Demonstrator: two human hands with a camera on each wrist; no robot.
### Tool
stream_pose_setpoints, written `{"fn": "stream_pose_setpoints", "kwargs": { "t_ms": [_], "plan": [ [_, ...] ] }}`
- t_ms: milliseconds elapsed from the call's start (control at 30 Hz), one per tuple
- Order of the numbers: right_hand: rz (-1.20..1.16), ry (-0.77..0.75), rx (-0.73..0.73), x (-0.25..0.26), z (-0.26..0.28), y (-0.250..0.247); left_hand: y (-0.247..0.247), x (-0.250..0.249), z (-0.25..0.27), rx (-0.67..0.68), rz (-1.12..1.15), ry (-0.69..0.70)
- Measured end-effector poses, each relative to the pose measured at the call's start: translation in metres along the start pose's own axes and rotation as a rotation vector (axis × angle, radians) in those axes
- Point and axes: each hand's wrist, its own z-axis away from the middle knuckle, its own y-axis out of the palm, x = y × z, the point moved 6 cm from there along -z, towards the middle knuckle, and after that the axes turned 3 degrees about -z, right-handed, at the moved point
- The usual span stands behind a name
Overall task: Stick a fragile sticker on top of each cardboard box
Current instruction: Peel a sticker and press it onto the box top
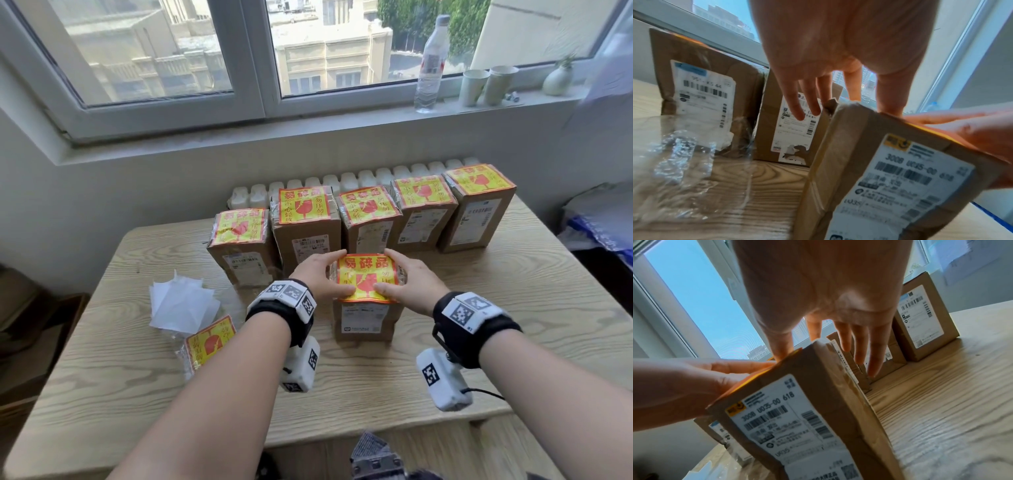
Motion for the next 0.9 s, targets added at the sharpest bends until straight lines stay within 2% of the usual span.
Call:
{"fn": "stream_pose_setpoints", "kwargs": {
  "t_ms": [233, 400, 600, 900],
  "plan": [
    [-0.117, 0.017, 0.007, 0.001, -0.002, 0.003, -0.004, 0.012, -0.003, -0.054, 0.278, -0.07],
    [-0.203, 0.062, -0.036, -0.009, 0.001, 0.002, 0.002, 0.019, -0.001, -0.1, 0.304, -0.156],
    [-0.424, 0.18, 0.035, -0.017, 0.001, 0.014, 0.014, 0.026, 0.003, -0.006, 0.499, -0.256],
    [-0.467, 0.168, 0.046, -0.022, 0.003, 0.02, 0.022, 0.025, 0.009, 0.033, 0.58, -0.292]
  ]
}}
